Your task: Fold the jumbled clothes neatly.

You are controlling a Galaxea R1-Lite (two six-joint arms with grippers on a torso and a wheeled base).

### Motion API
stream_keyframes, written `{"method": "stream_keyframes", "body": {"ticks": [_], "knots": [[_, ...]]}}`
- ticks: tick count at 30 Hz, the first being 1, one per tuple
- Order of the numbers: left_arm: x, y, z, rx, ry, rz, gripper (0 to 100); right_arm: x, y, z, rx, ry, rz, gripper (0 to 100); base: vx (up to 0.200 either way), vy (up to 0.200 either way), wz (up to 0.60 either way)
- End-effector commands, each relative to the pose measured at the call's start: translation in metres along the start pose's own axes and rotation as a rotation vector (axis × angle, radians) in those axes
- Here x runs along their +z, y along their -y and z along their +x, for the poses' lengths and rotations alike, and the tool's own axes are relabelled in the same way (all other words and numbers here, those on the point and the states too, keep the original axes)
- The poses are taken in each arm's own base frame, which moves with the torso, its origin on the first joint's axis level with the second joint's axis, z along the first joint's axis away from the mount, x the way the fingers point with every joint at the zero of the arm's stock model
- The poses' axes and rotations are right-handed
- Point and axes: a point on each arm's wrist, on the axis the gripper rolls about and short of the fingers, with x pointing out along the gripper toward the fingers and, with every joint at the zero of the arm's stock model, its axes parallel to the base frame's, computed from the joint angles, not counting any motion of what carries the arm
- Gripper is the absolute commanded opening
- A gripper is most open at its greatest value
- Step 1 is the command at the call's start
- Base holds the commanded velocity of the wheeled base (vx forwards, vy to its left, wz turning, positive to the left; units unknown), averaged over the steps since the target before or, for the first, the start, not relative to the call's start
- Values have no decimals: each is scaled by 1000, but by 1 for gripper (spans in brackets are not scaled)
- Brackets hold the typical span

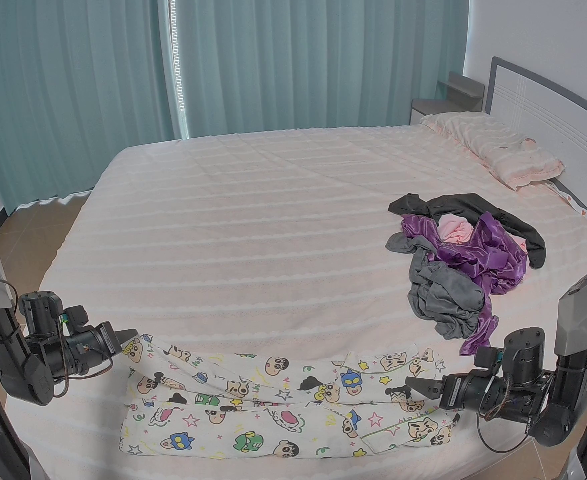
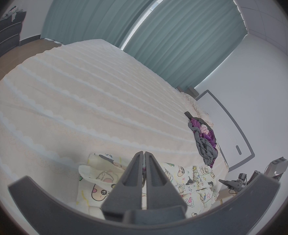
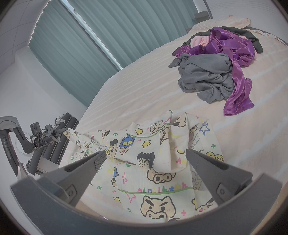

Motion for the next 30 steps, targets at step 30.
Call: {"method": "stream_keyframes", "body": {"ticks": [30], "knots": [[-18,-6,-21,-33,45,216,0,-3,1,-3,-6,-12,3,100,0,0,0]]}}
